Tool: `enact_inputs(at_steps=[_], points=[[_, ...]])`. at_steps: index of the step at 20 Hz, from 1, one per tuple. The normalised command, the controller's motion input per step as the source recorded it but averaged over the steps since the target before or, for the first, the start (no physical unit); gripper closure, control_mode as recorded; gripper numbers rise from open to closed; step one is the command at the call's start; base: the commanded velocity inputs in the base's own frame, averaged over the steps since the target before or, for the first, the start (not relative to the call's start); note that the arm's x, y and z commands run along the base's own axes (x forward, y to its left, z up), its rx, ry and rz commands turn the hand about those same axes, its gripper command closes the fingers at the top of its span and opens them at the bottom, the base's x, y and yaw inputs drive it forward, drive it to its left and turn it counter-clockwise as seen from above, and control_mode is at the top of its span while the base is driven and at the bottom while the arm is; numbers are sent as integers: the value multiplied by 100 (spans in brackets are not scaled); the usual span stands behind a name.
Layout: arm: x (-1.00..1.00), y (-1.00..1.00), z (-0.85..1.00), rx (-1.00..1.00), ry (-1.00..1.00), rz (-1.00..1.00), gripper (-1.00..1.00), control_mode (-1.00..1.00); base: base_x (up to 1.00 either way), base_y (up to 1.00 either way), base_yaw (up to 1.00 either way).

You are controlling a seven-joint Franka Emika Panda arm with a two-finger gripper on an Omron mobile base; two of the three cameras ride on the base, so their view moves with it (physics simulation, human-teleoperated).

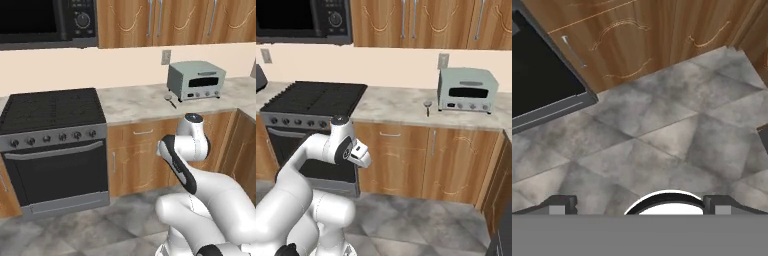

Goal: Take the fork and place it on the left side of the plate. Then take the spoon and place it on the right side of the plate. Make sure they're directly next to the plate.

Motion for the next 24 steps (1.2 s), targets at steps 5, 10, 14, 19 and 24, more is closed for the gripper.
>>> enact_inputs(at_steps=[5,10,14,19,24], points=[[0,0,0,0,0,0,-100,100,79,-45,1],[0,0,0,0,0,0,-100,100,75,-45,1],[0,0,0,0,0,0,-100,100,67,-40,7],[0,0,0,0,0,0,-100,100,65,-33,12],[0,0,0,0,0,0,-100,100,62,-35,12]])
